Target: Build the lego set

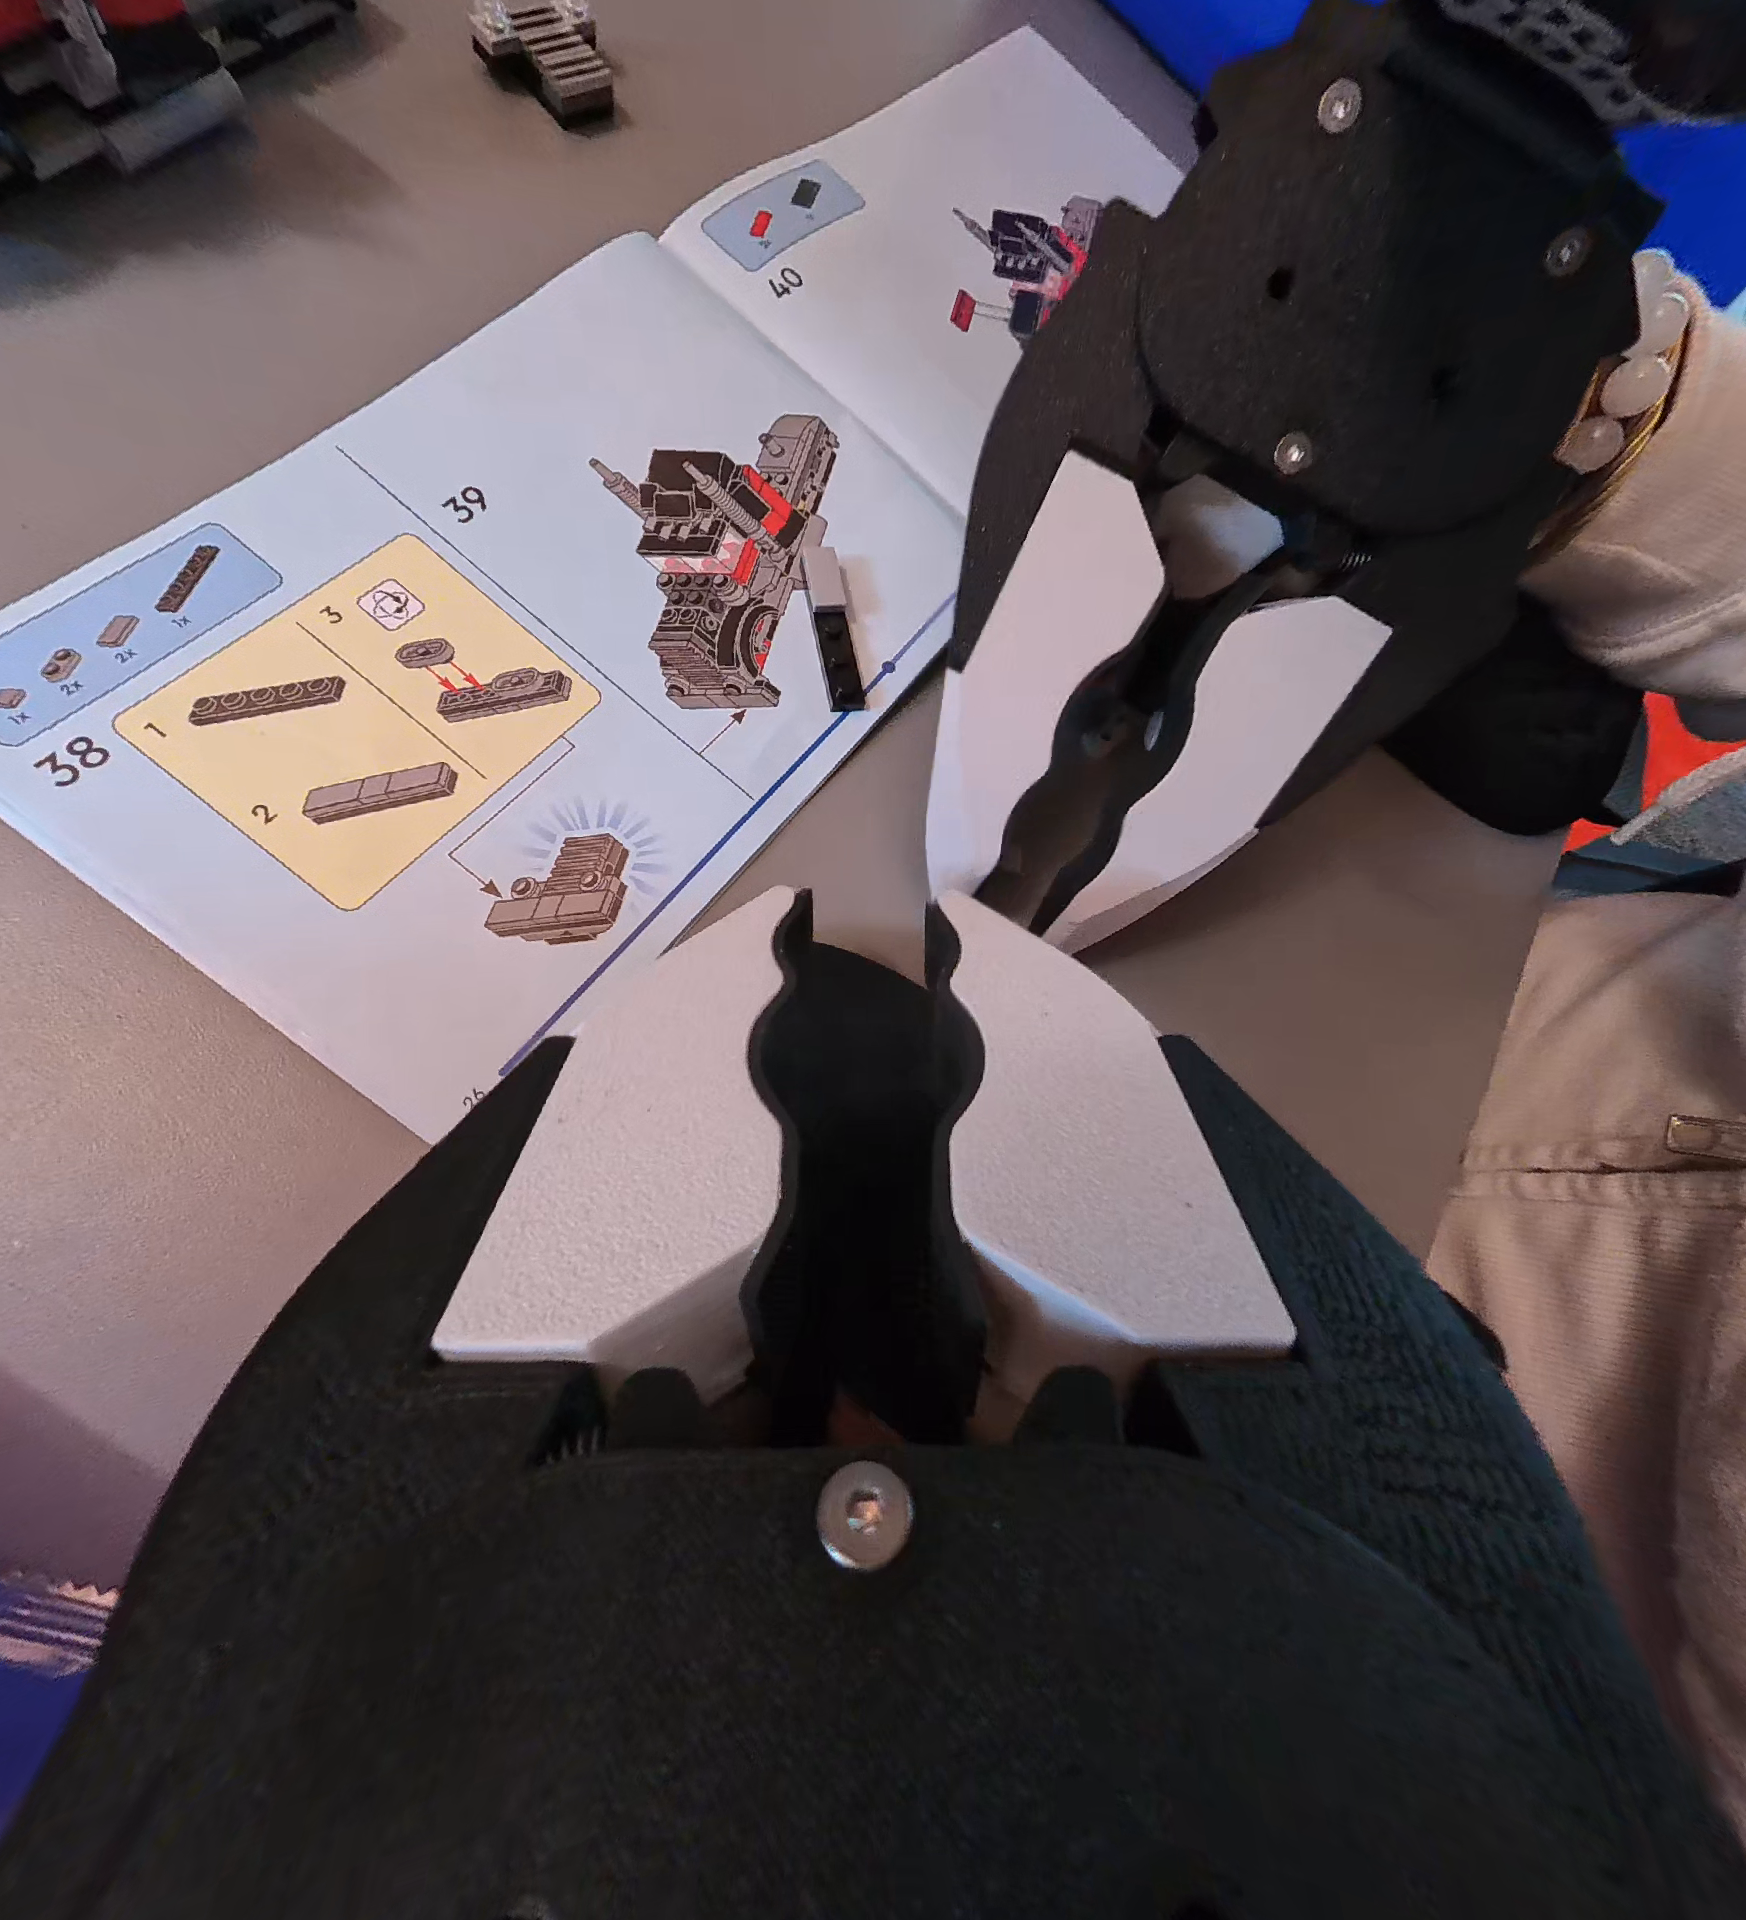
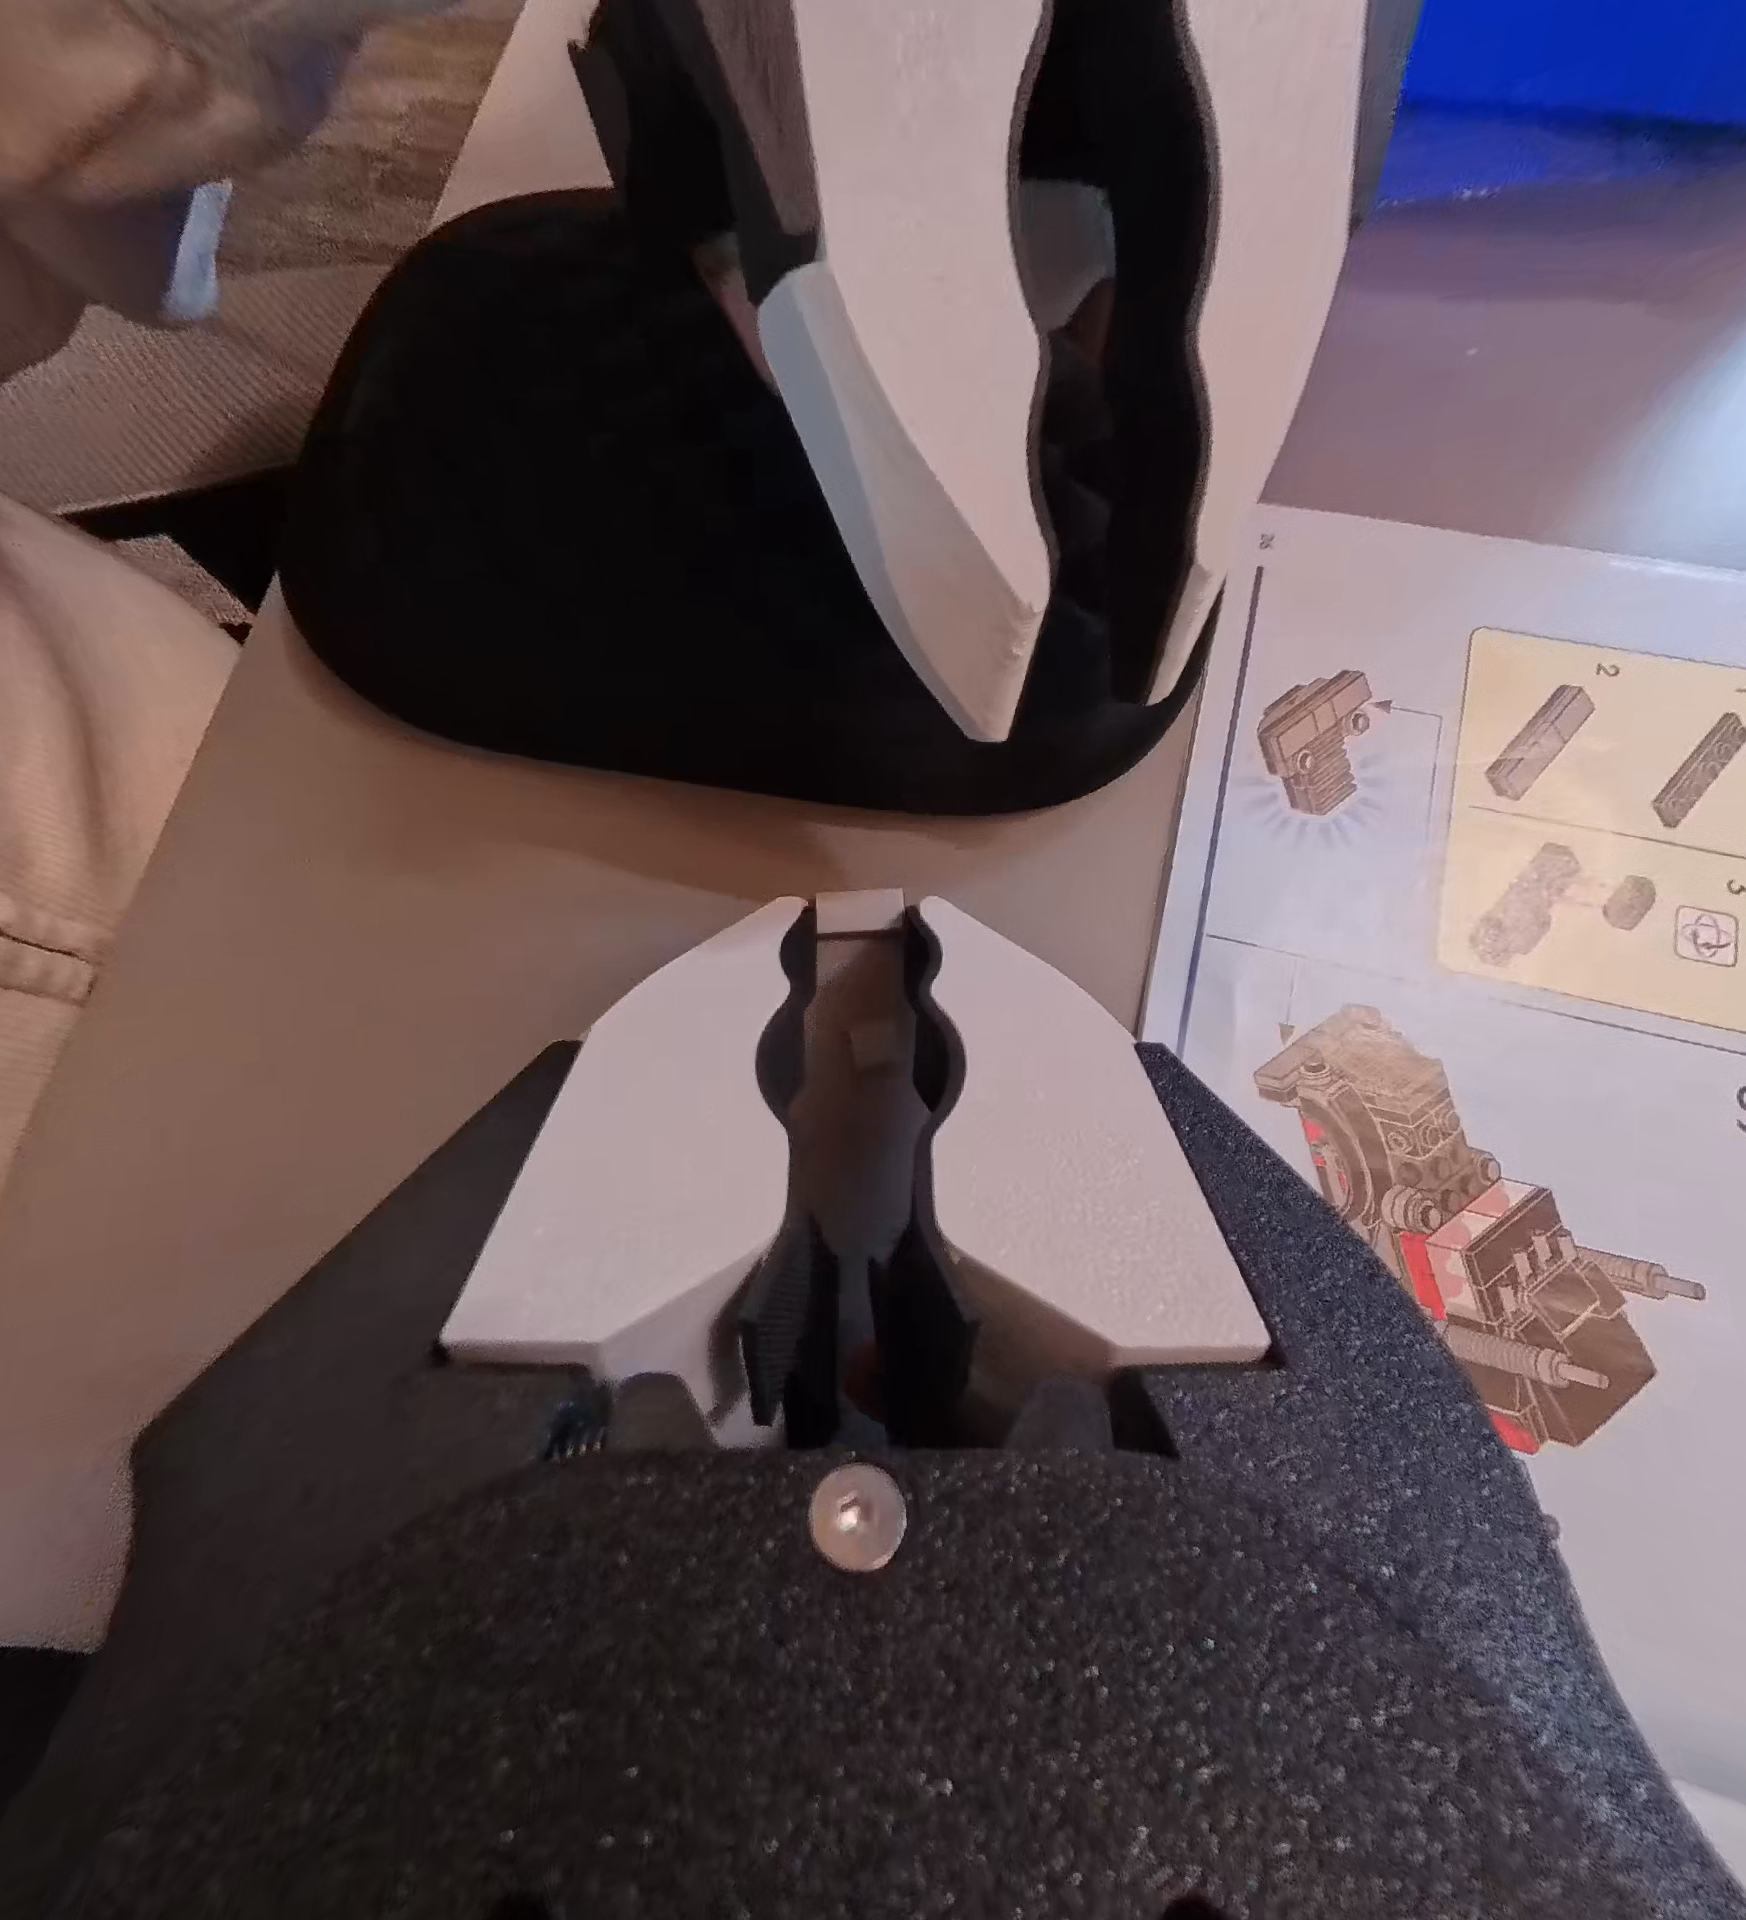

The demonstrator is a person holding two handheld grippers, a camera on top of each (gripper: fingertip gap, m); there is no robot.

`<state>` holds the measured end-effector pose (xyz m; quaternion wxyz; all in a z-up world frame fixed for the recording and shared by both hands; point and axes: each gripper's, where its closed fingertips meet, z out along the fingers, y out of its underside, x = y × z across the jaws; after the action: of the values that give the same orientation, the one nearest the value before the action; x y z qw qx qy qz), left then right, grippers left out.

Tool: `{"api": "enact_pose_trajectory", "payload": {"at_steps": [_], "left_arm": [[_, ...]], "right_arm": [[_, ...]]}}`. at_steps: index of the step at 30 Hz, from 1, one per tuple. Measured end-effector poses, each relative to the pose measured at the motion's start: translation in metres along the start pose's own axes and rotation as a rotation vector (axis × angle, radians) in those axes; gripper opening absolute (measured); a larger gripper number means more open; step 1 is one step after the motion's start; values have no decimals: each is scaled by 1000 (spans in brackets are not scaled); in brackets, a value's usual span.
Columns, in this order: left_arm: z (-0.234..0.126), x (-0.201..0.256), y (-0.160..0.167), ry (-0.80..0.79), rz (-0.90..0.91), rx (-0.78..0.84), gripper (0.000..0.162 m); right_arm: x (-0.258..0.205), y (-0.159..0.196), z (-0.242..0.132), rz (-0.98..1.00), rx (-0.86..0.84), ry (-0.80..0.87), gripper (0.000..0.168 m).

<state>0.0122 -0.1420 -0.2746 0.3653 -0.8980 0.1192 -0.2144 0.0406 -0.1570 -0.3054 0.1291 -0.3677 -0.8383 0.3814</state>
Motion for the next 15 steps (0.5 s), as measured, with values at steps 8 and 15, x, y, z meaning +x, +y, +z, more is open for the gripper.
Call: {"api": "enact_pose_trajectory", "payload": {"at_steps": [8,15], "left_arm": [[19,-5,-12,55,43,-53,27],[57,2,-17,161,61,-179,29]], "right_arm": [[31,13,-54,312,87,242,16],[53,44,-61,447,-2,332,16]]}}
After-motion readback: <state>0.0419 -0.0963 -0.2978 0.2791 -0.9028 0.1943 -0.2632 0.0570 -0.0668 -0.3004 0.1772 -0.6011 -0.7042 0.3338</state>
